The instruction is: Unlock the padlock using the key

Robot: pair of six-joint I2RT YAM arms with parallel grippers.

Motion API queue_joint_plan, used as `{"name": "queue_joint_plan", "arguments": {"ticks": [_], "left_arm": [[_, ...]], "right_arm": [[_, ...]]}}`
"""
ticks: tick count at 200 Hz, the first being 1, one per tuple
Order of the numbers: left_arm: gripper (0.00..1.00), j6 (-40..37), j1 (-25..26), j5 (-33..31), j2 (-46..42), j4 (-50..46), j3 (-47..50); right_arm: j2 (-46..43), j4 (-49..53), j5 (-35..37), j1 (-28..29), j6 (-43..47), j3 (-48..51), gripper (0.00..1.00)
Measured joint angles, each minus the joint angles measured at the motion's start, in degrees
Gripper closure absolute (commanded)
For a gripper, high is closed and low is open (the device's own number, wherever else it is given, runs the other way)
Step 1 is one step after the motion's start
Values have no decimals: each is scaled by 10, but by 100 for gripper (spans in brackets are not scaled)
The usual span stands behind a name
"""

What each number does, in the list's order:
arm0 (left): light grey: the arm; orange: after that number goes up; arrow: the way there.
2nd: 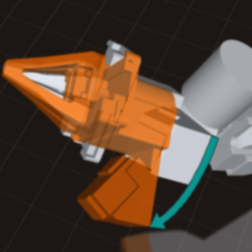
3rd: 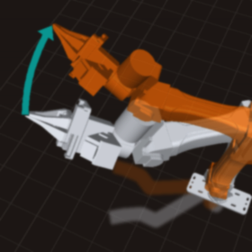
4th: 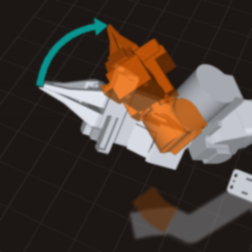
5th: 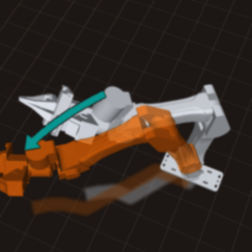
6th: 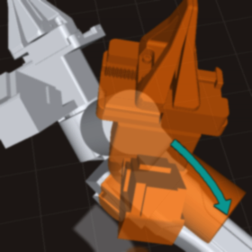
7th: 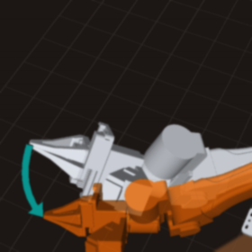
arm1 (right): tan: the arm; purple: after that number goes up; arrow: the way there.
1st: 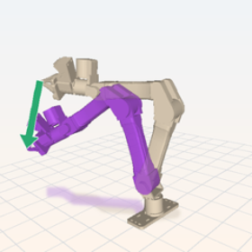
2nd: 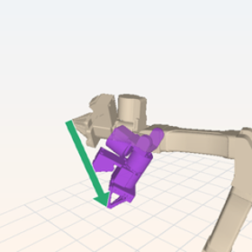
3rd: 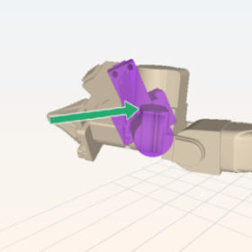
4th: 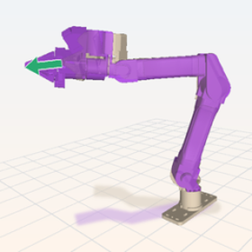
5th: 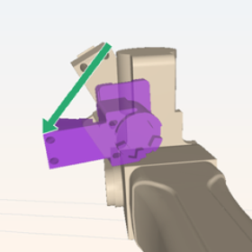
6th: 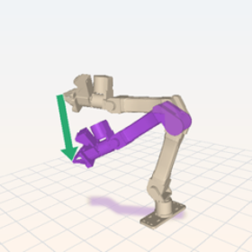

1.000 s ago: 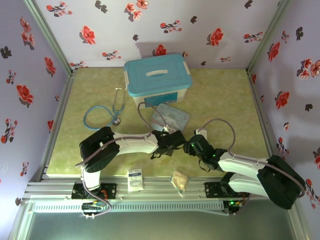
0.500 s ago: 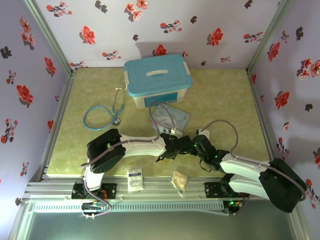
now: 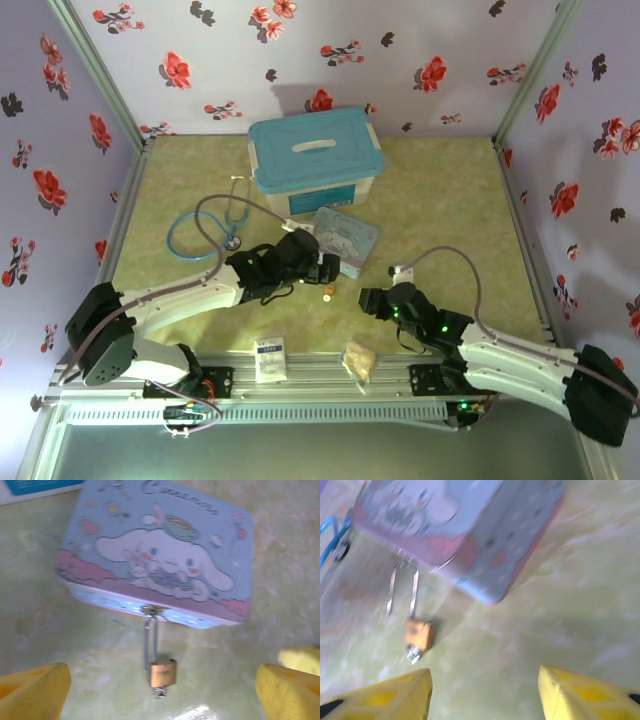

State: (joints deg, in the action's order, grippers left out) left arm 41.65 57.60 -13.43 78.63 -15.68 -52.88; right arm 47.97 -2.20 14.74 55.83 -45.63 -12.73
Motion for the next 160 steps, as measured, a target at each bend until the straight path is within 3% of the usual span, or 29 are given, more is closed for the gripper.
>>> {"name": "queue_joint_plan", "arguments": {"ticks": [34, 86, 143, 160], "left_arm": [[6, 17, -41, 52, -2, 48, 50], [6, 37, -64, 83, -27, 83, 102], [7, 48, -75, 86, -72, 97, 136], [7, 50, -75, 86, -72, 101, 145]], "right_arm": [[146, -21, 37, 56, -21, -79, 42], [347, -40, 92, 69, -47, -203, 45], [444, -72, 121, 72, -80, -231, 49], [450, -81, 122, 72, -81, -235, 57]]}}
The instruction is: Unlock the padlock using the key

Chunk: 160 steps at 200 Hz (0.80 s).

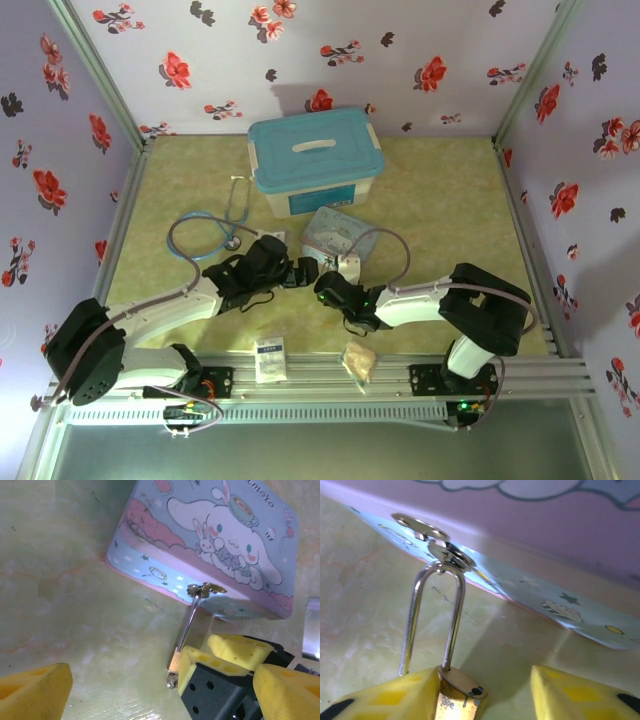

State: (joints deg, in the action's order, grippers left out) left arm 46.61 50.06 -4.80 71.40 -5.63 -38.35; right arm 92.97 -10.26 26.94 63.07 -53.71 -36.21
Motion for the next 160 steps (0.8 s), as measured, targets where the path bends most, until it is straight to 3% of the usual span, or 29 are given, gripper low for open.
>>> {"name": "queue_joint_plan", "arguments": {"ticks": [80, 160], "left_arm": [[7, 0, -1, 2, 0, 10, 3], [8, -1, -1, 2, 7, 13, 2]], "right_arm": [[-23, -16, -1, -2, -18, 30, 62], [-150, 41, 5, -27, -31, 134, 60]]}}
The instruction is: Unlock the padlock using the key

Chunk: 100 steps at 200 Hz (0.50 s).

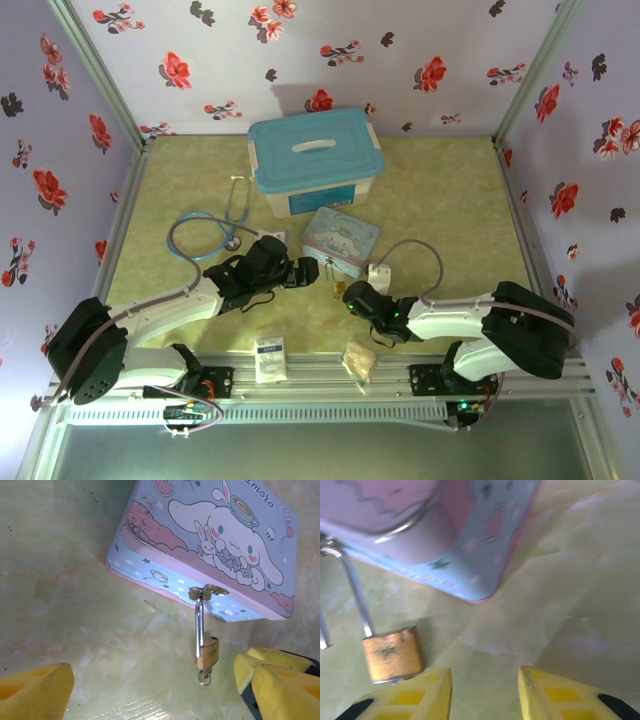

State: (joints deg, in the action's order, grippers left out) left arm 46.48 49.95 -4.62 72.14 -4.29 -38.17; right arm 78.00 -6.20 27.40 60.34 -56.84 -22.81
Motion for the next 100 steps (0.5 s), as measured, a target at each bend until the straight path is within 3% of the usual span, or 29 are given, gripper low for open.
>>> {"name": "queue_joint_plan", "arguments": {"ticks": [61, 100], "left_arm": [[12, -14, -3, 2, 21, 0, -28], [12, -19, -5, 2, 21, 0, -36]], "right_arm": [[-95, -50, -60, -14, 85, 35, 46], [-52, -50, -65, -14, 111, -14, 45]]}}
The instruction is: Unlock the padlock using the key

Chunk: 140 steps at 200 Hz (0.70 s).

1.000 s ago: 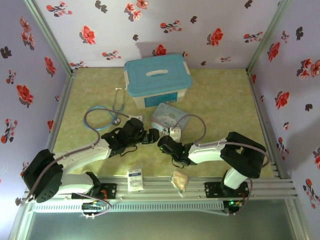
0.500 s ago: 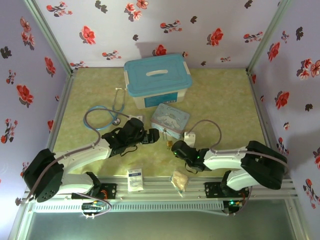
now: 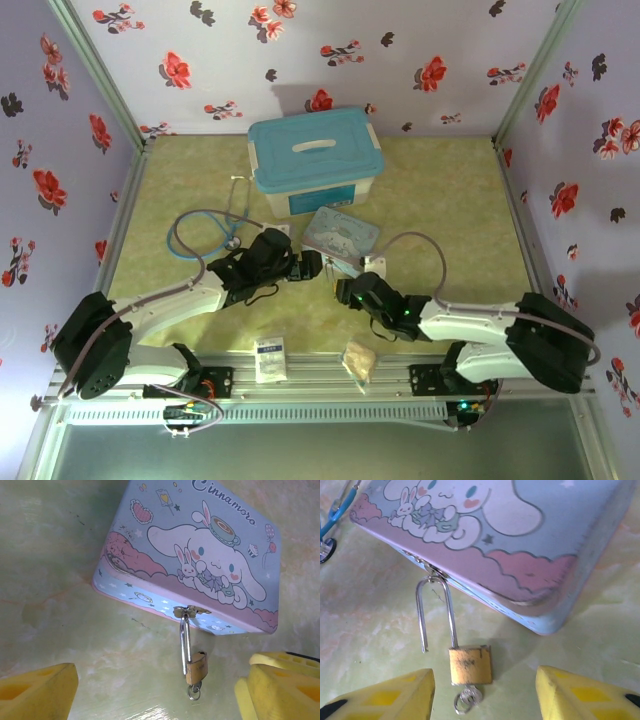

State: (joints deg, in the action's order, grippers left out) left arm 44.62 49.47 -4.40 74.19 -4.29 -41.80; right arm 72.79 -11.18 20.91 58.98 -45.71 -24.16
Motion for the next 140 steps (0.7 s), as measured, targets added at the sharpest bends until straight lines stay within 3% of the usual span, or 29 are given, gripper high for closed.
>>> {"name": "queue_joint_plan", "arguments": {"ticks": [64, 140], "left_arm": [[12, 0, 0, 0, 0, 0, 1], [12, 0, -2, 0, -5, 6, 18]], "right_arm": [[141, 36, 8, 0, 25, -108, 56], [171, 52, 16, 0, 29, -109, 57]]}}
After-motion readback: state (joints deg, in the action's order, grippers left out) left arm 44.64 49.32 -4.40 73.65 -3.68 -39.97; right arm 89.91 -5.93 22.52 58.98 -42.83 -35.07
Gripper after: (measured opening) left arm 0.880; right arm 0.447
